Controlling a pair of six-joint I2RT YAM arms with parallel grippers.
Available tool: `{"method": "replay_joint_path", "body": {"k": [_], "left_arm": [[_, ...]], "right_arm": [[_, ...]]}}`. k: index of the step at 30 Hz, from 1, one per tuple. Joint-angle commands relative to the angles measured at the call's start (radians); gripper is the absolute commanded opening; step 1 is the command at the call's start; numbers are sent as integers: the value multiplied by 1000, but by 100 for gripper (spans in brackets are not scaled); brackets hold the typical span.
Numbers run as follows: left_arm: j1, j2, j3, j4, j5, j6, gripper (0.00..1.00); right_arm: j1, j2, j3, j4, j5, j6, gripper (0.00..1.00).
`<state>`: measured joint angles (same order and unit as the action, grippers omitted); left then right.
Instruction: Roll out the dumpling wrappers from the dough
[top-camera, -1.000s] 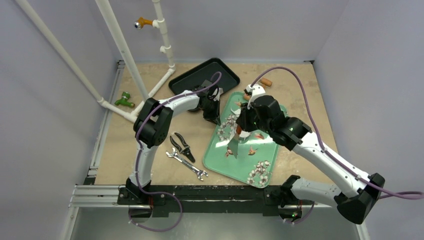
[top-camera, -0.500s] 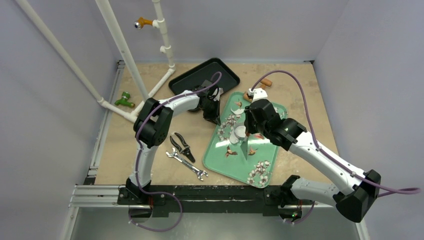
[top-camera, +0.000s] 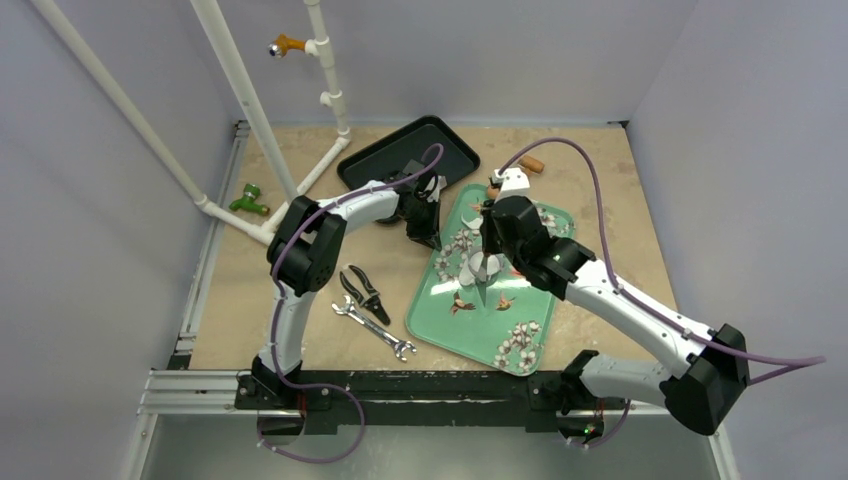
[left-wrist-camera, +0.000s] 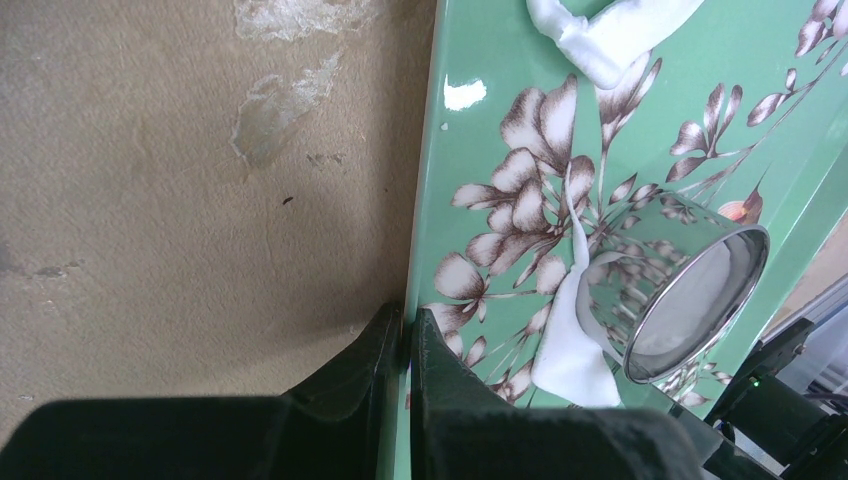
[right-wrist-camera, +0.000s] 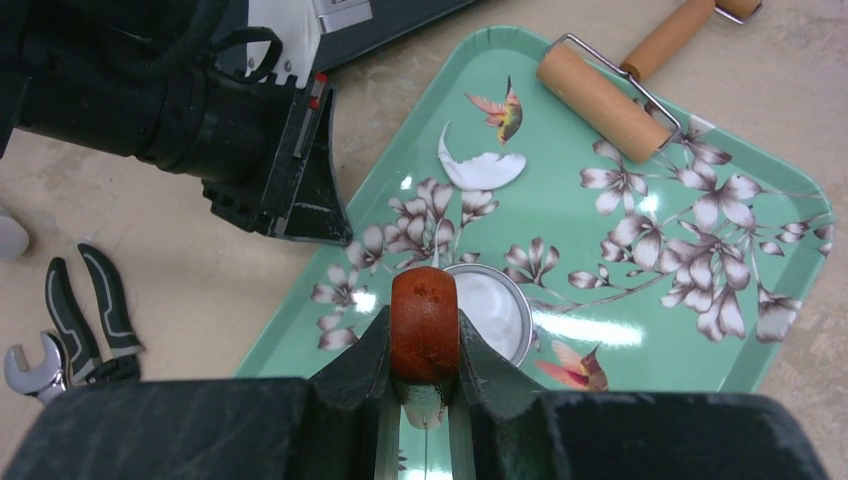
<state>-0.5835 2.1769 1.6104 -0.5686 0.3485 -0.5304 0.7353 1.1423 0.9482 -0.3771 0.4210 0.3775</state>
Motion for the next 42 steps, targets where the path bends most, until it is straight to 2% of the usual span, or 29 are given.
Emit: {"method": "replay_joint_path", "body": {"k": [1,12,22,33,42], "left_arm": [[0,-8,-6,1,-16,-5,0],[-1,-9,-6,3,-18,-2,0],[0,-8,-6,7,-19,-5,0],[1,-12,-7,5,-23,0,0],[-1,-22,-10,7,-26,3,0]], "right_arm": [[19,17,-12,116,-13,34,0],[34,143,41,224,146,83,0],[71,215,104,318,207,70,0],[78,279,137,412,382,-47,0],[73,408,239,475,387,-152,0]]}}
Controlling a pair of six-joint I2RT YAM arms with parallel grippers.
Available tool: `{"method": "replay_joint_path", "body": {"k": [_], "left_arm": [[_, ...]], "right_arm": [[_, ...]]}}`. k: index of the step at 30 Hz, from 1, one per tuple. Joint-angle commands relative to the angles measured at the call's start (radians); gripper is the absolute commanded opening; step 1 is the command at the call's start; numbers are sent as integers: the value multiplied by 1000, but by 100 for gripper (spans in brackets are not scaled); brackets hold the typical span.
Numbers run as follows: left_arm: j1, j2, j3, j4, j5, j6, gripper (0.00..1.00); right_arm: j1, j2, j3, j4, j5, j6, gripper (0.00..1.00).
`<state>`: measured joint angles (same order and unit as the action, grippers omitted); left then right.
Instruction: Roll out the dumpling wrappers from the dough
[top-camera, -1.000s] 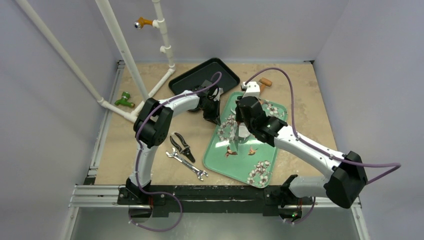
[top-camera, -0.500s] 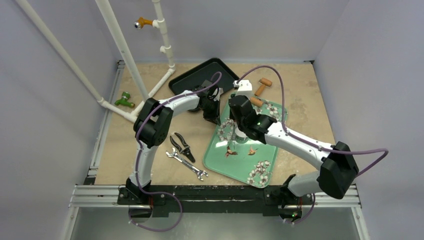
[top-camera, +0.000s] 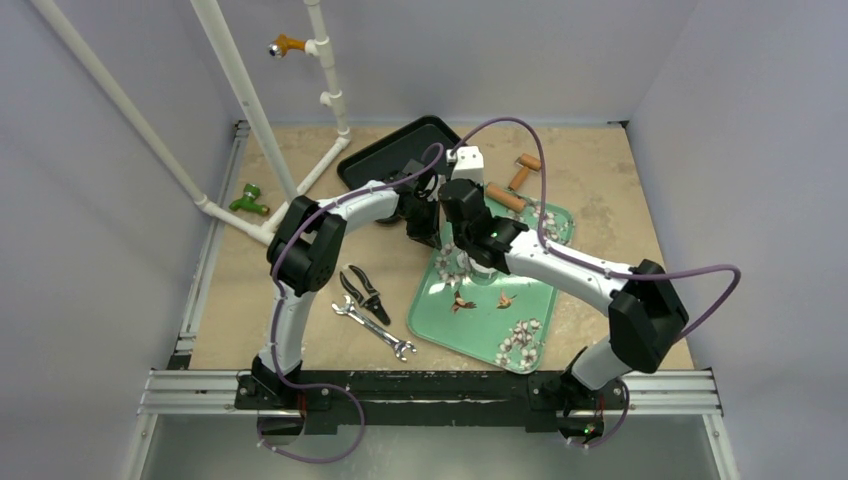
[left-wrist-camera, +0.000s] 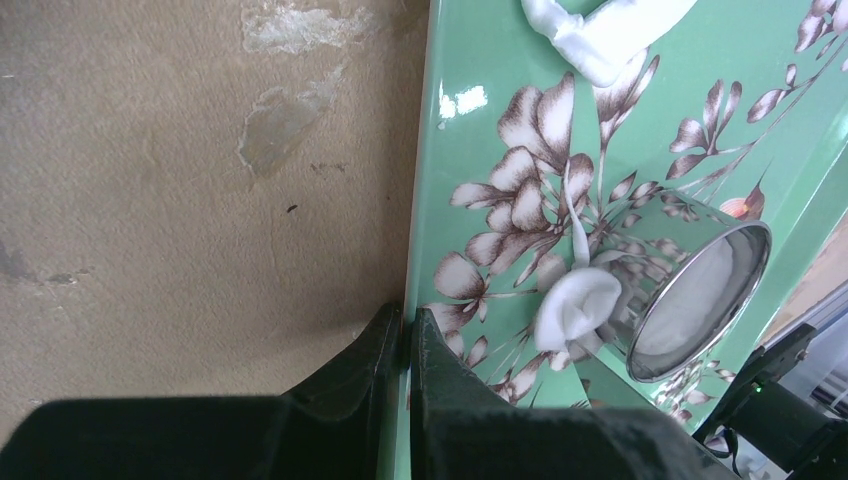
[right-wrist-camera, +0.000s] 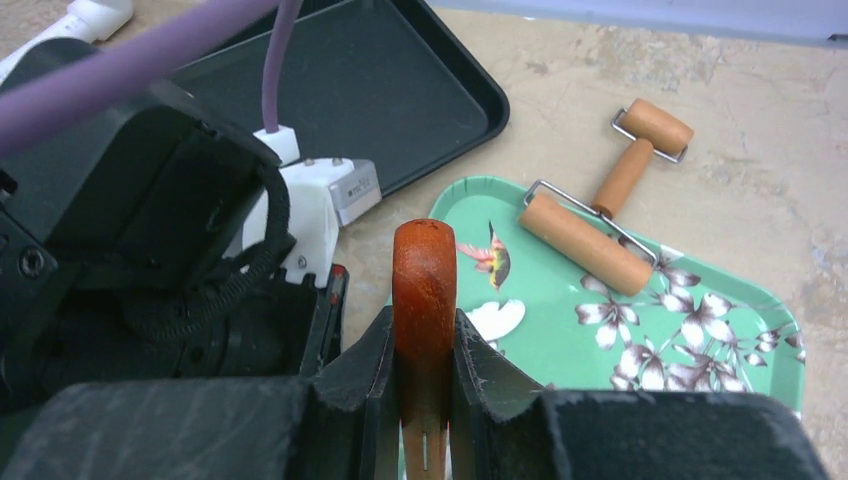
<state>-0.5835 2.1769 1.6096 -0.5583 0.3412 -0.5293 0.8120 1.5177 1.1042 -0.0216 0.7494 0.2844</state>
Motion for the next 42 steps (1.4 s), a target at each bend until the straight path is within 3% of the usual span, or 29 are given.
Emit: {"method": "replay_joint_path", "body": {"k": [1,9,22,30,42], "left_arm": [[-2,-23,-10,-5,-20,3,0],[-2,-24,-10,-6,-24,5,0],[-6,-23,-11,-6,-24,3,0],[-6,-24,-17,-6,-25,8,0],[-3,-32,61,-55,-25,51,0]], "right_arm": [[-6,41,94,122,54,-69,0],[-15,-6,182,35,-118,-84,0],[-36,-59,241,-61,-128,-124,0],[-171,-53,229,-74,-215,-80,0],[-269,-106,246,-167,-319,-80,0]]}}
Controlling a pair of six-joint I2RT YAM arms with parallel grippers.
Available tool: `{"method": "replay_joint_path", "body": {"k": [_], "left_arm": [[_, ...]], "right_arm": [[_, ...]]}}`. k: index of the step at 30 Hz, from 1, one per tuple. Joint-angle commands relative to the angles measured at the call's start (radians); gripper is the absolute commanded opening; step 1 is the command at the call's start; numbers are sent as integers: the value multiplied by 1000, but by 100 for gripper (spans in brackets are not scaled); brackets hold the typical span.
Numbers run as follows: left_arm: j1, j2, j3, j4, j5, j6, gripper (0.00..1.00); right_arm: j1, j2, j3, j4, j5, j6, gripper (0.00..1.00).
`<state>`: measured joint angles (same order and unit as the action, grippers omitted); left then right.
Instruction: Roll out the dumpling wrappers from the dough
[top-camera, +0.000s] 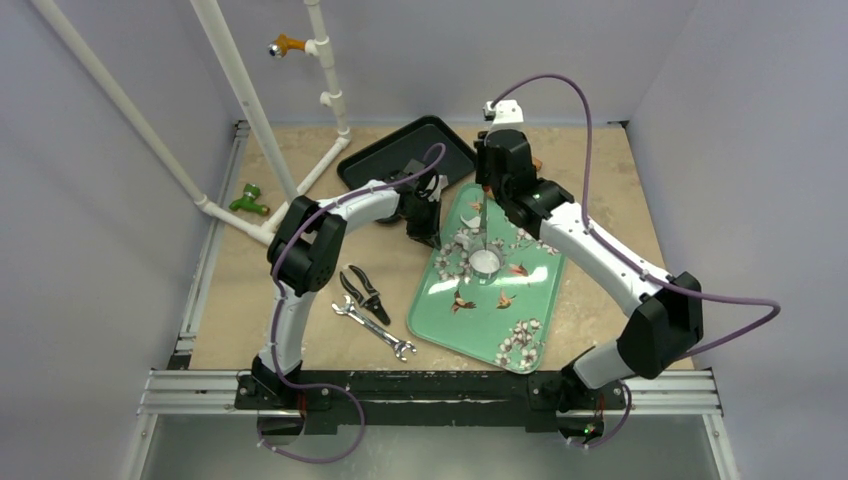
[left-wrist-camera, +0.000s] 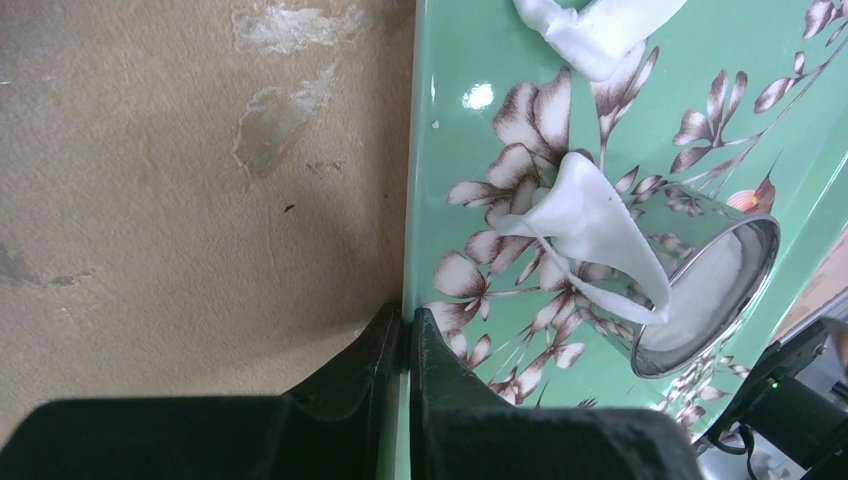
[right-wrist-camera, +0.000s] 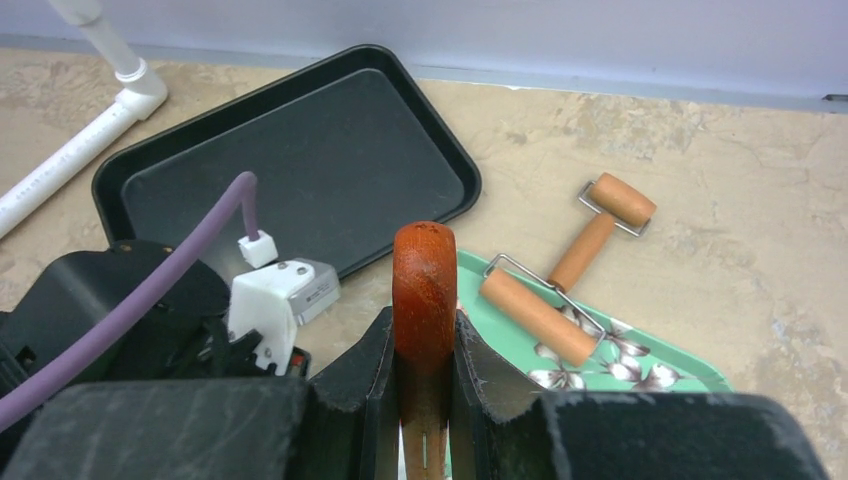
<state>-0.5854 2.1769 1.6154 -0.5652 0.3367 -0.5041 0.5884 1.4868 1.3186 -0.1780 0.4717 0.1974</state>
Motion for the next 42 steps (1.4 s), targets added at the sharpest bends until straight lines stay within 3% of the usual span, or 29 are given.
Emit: {"method": "replay_joint_path", "body": {"k": [1,9,12,22,25,30,39,42], "left_arm": [[-1,-34,66,-52,-22,31,0],[-1,-46,157,-99,-23,75,0],[-5,-54,175,-102,-18,94,7],[-9,-56,79,-63,-20,85,11],[-10,-76,69,-86,-33,89,12],[-13,-103,-48,-52,-58,56,33],[-16,-85,-91,0,-52,37,29],[-17,-73,-109,16,-46,26,28]], "right_arm": [[-59,-81,35,-23,-53,6,0],[-160,-141,6,-93,-181,17,0],[-161,-159,-30,-62,-288,27,0],[-143,-67,7,-5,-370,92,0],[-74,13,83,-33,-309,82,0],[-38,119,145,-88,-258,92,0],[-37,230,180,-111,-174,120,0],[-37,240,161,-28,-175,113,0]]}}
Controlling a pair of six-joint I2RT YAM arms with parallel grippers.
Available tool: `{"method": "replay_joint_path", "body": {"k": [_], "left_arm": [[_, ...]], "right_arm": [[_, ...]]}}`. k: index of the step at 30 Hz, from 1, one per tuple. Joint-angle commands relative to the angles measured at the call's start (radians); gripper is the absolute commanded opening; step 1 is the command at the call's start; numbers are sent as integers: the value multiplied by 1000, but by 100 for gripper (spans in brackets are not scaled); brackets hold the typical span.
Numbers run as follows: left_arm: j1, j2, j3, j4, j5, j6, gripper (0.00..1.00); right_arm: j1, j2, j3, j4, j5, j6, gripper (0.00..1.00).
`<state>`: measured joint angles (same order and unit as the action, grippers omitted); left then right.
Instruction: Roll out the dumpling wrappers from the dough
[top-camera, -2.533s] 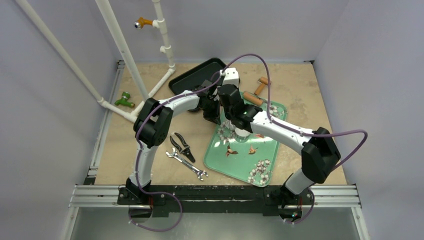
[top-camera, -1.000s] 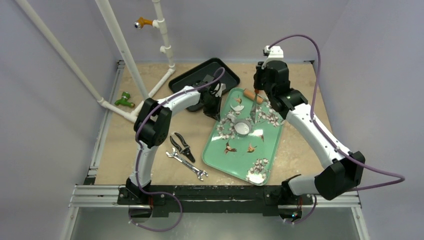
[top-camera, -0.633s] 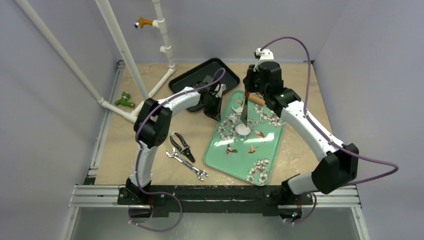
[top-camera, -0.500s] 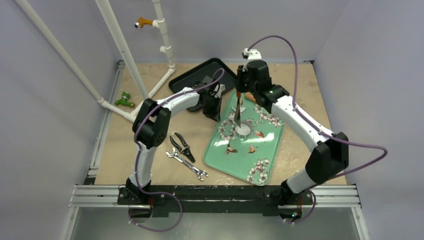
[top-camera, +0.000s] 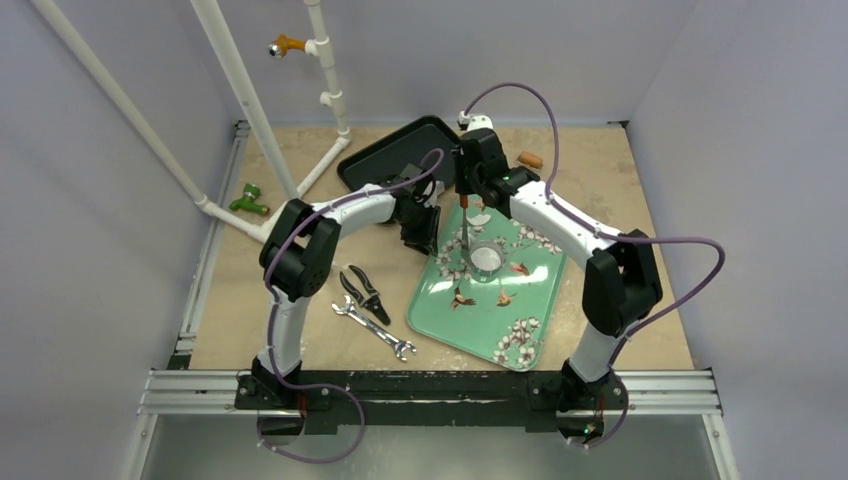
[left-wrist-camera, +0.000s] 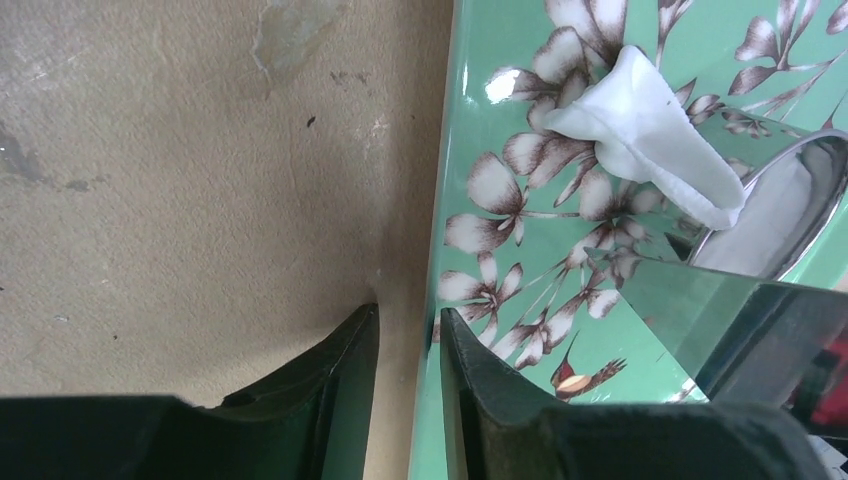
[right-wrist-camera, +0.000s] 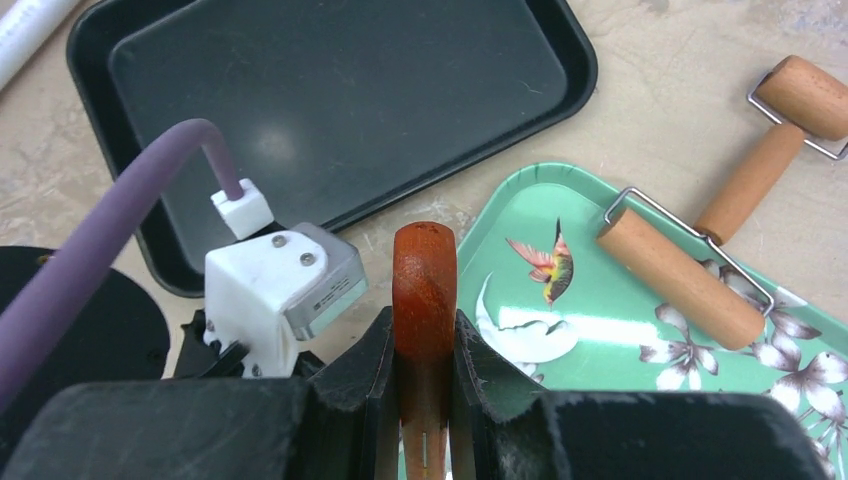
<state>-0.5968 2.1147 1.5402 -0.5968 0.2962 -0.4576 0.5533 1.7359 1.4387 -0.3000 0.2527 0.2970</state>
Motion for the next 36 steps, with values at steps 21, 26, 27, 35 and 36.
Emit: {"method": "replay_joint_path", "body": {"k": [21,26,27,35,36], "left_arm": [[-3,-18,-45,67,-10,-33,5],[-2,-21,-49,69,-10,-30,5],[-1,-20,-49,71,-10,-30,4],[1,-23,-53,74,-10,-29,4],[2,-22,-52,74,-10,-29,4]], "right_arm": [[-76,210,243,118,281,-163,0],[-151,237,259,135,271,-188,0],[-165,247,270,134,273,-195,0],[-211,261,355,83,264,-228,0],[-211,249,361,79,266,-231,0]]}}
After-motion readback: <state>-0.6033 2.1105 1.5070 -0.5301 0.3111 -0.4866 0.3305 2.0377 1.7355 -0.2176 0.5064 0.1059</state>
